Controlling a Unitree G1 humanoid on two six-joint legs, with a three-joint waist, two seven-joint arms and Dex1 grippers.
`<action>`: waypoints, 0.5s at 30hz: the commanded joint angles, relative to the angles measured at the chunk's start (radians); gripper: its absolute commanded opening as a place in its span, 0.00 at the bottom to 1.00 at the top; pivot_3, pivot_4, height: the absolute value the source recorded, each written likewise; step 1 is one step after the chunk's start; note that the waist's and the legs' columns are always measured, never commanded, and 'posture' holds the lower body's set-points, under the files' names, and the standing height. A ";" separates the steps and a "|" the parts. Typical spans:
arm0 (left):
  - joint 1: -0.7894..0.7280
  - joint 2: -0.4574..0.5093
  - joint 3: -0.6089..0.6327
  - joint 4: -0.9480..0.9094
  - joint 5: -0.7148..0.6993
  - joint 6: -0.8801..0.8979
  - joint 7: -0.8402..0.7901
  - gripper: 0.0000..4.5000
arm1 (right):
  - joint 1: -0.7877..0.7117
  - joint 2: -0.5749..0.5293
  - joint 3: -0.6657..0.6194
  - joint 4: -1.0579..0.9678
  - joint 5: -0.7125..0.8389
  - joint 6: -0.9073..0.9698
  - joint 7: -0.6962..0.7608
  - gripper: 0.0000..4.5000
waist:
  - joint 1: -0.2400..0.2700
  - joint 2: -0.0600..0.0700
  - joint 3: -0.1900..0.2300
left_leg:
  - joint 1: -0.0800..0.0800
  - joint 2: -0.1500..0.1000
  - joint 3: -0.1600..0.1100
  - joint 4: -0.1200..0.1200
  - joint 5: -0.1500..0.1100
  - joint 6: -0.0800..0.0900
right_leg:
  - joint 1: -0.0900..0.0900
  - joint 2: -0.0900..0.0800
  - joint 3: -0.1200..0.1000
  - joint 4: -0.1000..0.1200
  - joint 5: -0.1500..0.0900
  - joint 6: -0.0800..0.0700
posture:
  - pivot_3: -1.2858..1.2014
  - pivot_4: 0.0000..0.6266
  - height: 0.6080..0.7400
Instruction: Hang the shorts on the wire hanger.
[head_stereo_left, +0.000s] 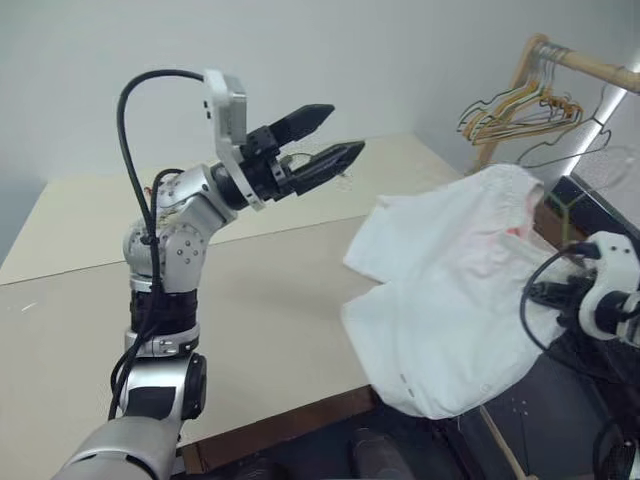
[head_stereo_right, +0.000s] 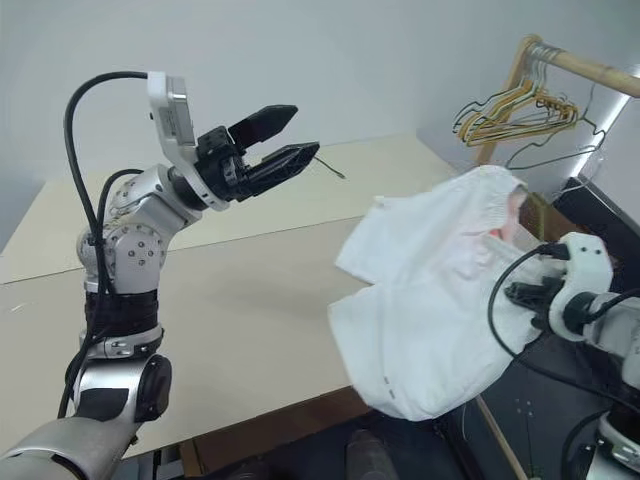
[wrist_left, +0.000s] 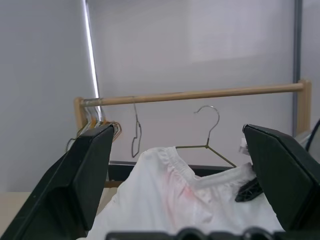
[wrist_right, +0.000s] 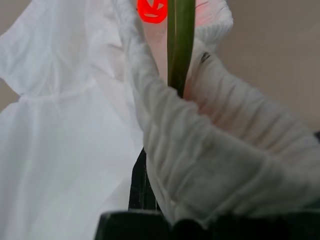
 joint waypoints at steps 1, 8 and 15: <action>-0.005 0.012 -0.002 -0.018 -0.017 0.000 0.006 1.00 | -0.069 -0.074 -0.078 0.096 0.106 0.008 -0.132 0.00 | -0.011 0.003 -0.002 | 0.001 0.000 0.000 0.000 0.000 0.000 | 0.001 0.001 0.000 -0.001 0.000 0.000 | 0.39 0.00 1.00; -0.019 0.014 -0.009 -0.001 -0.012 -0.016 -0.002 1.00 | -0.278 -0.176 -0.140 0.394 0.121 0.008 -0.392 0.00 | -0.047 0.007 -0.004 | 0.001 0.001 0.002 -0.003 0.000 0.000 | 0.003 0.003 0.004 -0.009 0.001 0.001 | 0.39 0.00 1.00; -0.001 0.016 -0.026 -0.019 -0.012 -0.028 -0.011 1.00 | -0.502 -0.248 -0.186 0.671 -0.030 0.005 -0.473 0.00 | -0.053 0.007 -0.004 | 0.002 0.001 0.004 -0.005 0.000 0.001 | 0.003 0.004 0.007 -0.012 -0.001 0.006 | 0.39 0.00 1.00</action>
